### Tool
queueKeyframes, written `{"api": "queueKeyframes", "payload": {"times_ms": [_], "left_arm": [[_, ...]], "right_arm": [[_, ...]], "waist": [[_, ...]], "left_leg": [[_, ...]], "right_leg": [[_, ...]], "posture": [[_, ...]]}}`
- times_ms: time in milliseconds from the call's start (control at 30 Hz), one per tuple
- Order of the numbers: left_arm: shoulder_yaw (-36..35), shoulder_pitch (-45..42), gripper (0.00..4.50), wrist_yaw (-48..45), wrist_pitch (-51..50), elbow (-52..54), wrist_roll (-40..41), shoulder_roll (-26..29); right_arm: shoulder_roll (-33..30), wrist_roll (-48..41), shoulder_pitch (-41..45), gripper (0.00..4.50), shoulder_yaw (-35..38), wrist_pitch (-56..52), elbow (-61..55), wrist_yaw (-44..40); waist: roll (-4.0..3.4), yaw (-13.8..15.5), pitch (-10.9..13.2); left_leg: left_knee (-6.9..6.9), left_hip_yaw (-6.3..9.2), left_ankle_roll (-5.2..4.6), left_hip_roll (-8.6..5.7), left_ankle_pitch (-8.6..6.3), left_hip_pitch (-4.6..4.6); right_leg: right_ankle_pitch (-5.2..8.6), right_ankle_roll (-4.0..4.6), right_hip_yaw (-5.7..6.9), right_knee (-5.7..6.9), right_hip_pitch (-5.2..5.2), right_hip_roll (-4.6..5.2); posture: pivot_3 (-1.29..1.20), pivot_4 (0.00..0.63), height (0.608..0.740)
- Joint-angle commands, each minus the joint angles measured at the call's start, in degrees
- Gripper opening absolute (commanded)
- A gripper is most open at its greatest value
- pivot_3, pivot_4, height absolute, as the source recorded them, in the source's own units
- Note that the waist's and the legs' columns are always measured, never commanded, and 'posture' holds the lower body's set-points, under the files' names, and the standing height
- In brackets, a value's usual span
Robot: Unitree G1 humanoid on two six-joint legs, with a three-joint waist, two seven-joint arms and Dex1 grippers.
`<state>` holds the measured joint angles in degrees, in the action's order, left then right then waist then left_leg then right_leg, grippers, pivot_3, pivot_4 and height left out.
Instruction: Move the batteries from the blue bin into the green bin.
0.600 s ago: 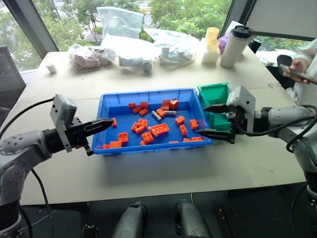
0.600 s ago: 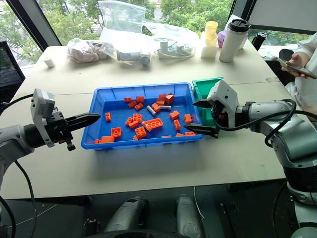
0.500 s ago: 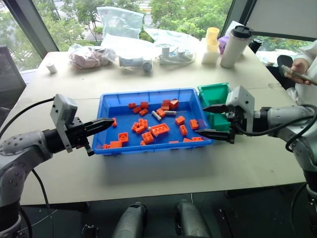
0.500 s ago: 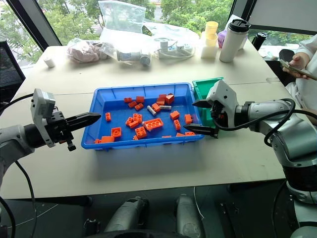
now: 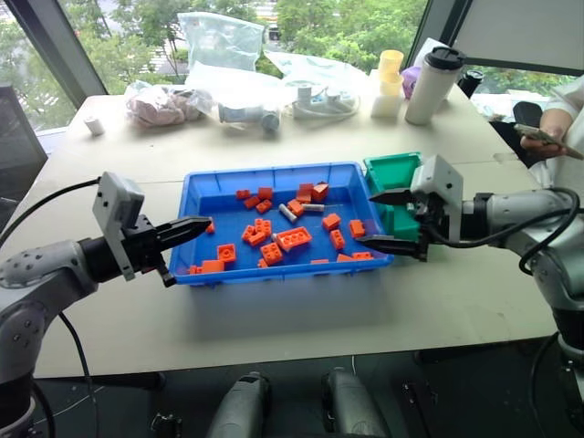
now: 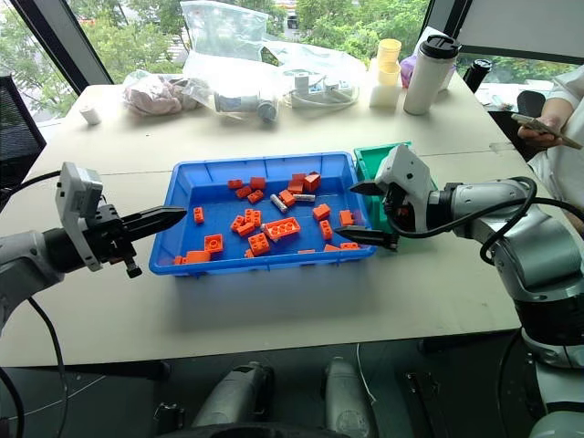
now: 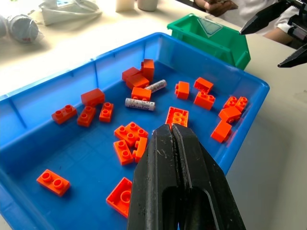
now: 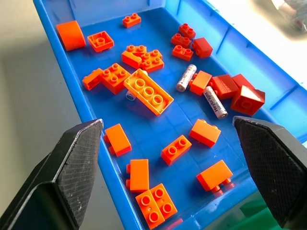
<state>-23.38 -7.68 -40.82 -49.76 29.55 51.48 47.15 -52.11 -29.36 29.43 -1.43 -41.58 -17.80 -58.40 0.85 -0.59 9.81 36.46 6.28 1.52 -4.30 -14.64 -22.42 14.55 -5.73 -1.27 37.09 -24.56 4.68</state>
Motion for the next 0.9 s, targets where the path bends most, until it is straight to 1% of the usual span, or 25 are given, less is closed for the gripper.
{"api": "queueKeyframes", "payload": {"times_ms": [33,267,433,533,600,700,833,900], "left_arm": [[-1.3,-0.6,0.0,0.5,0.5,1.7,1.1,0.9],[-0.8,-0.4,0.0,0.7,1.0,1.8,0.3,1.2],[0.1,-1.8,0.0,0.9,1.4,1.0,-0.1,1.2],[1.2,-2.6,0.0,0.7,1.8,0.4,-0.8,0.9],[1.9,-3.1,0.0,0.6,2.1,0.1,-1.2,0.9],[2.3,-3.7,0.0,0.6,2.4,-0.2,-1.6,0.8],[2.1,-3.8,0.0,0.8,2.6,-0.1,-1.7,0.8],[1.9,-3.5,0.0,0.9,2.6,0.2,-1.7,0.8]], "right_arm": [[0.4,-0.1,1.5,4.47,0.8,0.8,-0.9,-0.1],[1.5,0.8,3.7,4.47,-0.7,2.5,2.2,-1.5],[3.6,4.0,8.4,4.47,-5.0,6.5,8.2,-5.0],[8.7,8.2,15.1,4.47,-11.0,10.9,16.6,-8.5],[11.1,10.8,18.1,4.47,-13.7,13.7,21.4,-10.5],[17.1,15.0,23.6,4.47,-18.5,18.7,33.4,-14.3],[23.1,19.6,28.5,4.47,-21.8,25.1,46.0,-17.5],[25.0,21.3,30.0,4.47,-22.4,27.7,50.6,-18.4]], "waist": [[0.0,0.0,0.0],[0.0,0.0,0.0],[0.0,-0.1,0.0],[0.0,-0.4,0.0],[0.0,-0.4,0.0],[0.0,-0.4,0.0],[0.0,-0.3,0.0],[0.0,-0.4,0.0]], "left_leg": [[0.0,0.0,0.0,0.0,0.0,0.0],[0.0,0.0,0.0,0.0,0.0,0.0],[-0.01,0.0,0.0,0.0,0.0,0.01],[-0.02,-0.02,0.01,0.0,0.0,0.03],[-0.07,-0.03,0.01,0.01,0.01,0.07],[-0.15,-0.01,0.05,0.01,0.03,0.05],[-0.13,-0.01,0.12,-0.01,0.07,0.04],[-0.13,-0.01,0.19,-0.02,0.11,0.03]], "right_leg": [[0.0,0.0,0.0,0.0,0.0,0.0],[0.0,0.0,0.01,-0.01,0.0,0.0],[0.0,0.0,0.01,-0.01,0.0,-0.02],[0.0,0.0,0.03,-0.01,0.0,-0.02],[0.0,0.0,0.02,0.0,-0.01,-0.05],[0.0,0.0,0.03,-0.04,-0.03,-0.05],[-0.01,0.0,0.03,-0.04,-0.04,-0.04],[-0.01,0.0,0.03,-0.04,-0.05,-0.04]], "posture": [[0.0,0.15,0.74],[0.0,0.15,0.74],[0.0,0.15,0.74],[0.0,0.15,0.74],[0.0,0.15,0.74],[0.0,0.15,0.74],[0.0,0.15,0.74],[0.0,0.15,0.74]]}}
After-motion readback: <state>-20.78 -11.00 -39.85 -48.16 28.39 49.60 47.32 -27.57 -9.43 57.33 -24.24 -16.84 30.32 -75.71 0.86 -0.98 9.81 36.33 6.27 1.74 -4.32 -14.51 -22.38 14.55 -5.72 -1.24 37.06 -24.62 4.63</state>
